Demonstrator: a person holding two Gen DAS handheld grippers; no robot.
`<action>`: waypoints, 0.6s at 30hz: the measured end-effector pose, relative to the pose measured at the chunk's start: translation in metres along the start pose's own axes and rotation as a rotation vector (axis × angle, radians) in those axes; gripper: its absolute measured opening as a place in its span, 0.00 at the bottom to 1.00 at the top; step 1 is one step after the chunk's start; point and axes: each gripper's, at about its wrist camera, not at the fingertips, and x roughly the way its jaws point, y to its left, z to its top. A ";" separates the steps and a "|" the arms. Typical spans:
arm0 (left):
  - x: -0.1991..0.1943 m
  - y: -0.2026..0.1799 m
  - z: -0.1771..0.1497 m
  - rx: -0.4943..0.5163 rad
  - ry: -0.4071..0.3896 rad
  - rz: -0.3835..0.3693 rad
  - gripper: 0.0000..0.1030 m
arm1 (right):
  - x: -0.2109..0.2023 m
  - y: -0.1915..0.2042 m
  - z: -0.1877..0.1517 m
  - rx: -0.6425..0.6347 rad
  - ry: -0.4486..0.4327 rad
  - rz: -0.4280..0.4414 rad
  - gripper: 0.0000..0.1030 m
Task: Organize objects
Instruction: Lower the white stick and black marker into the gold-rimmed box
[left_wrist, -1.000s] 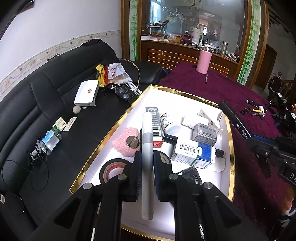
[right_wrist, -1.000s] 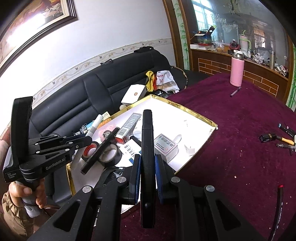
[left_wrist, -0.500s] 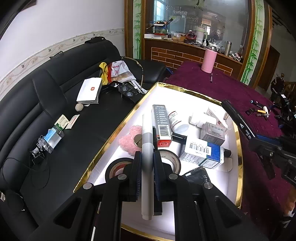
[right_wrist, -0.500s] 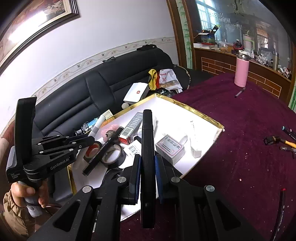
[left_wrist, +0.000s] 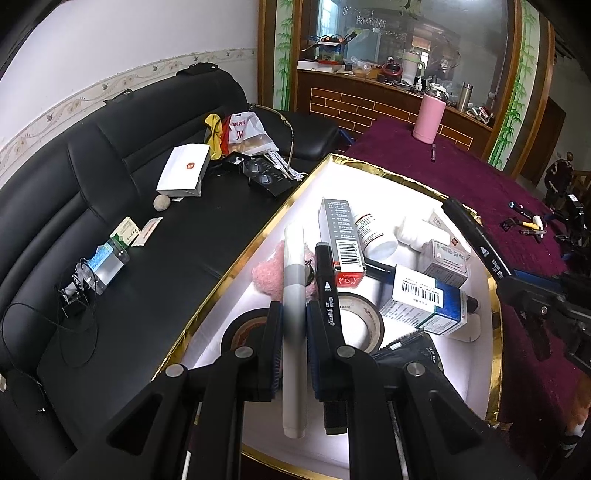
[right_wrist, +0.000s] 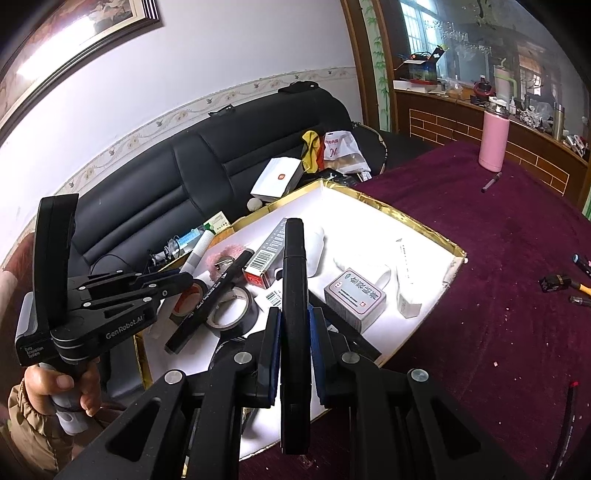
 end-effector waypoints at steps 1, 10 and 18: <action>0.000 0.000 0.000 0.000 0.001 0.000 0.12 | 0.001 0.000 0.000 -0.001 0.001 0.000 0.16; 0.007 0.000 -0.002 -0.002 0.012 -0.008 0.12 | 0.007 0.001 0.002 -0.002 0.013 -0.003 0.16; 0.014 0.002 -0.004 -0.007 0.024 -0.015 0.12 | 0.016 -0.002 0.010 0.003 0.019 -0.019 0.16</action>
